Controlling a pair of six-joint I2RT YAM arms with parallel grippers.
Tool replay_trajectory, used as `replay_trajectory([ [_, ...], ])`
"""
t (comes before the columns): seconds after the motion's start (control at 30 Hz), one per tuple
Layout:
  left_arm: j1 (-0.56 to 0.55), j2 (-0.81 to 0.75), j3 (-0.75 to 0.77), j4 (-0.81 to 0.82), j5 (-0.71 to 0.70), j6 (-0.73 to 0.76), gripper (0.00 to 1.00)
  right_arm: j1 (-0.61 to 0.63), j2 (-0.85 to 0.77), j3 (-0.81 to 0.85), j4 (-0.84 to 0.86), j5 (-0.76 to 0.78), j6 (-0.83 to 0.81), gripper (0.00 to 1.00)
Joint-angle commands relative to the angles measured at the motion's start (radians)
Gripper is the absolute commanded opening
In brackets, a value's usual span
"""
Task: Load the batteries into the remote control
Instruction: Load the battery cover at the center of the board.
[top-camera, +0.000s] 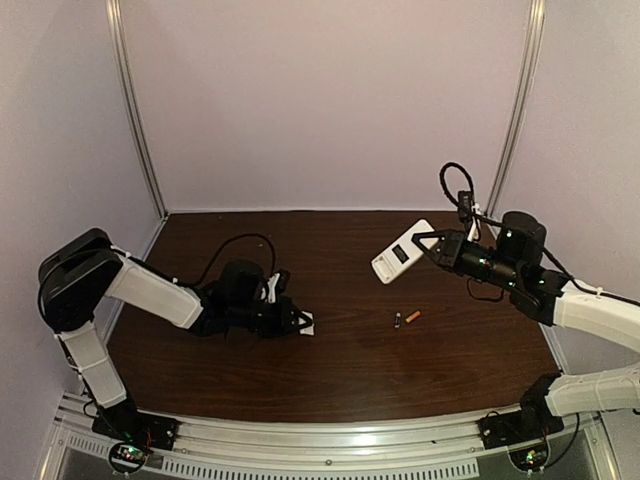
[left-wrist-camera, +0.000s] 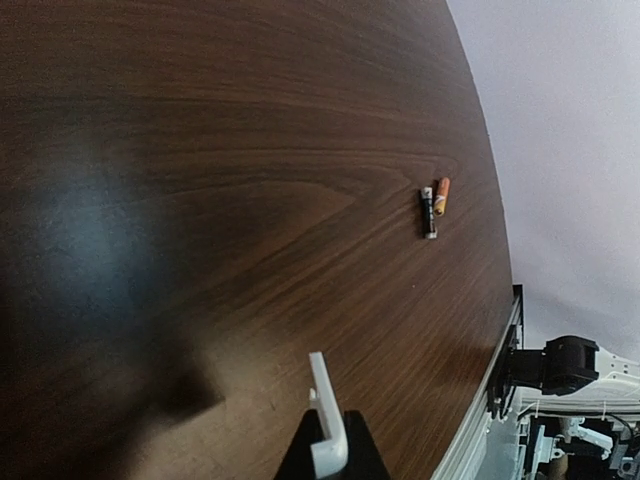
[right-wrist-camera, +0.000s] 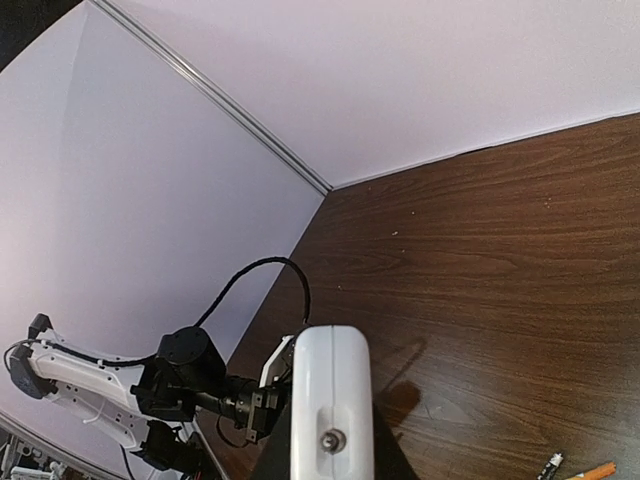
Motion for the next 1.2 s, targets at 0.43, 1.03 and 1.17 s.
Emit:
replay_trajectory([
  [0.43, 0.038, 0.061, 0.052, -0.137, -0.025, 0.042, 0.3, -0.08, -0.056, -0.039, -0.014, -0.074, 0.003, 0.0],
  [1.03, 0.061, -0.072, 0.113, -0.46, -0.315, 0.161, 0.52, -0.145, -0.098, -0.059, -0.034, -0.142, 0.005, 0.0],
  [1.17, 0.053, -0.09, 0.188, -0.499, -0.322, 0.285, 0.52, -0.169, -0.112, -0.068, -0.05, -0.174, 0.0, 0.0],
])
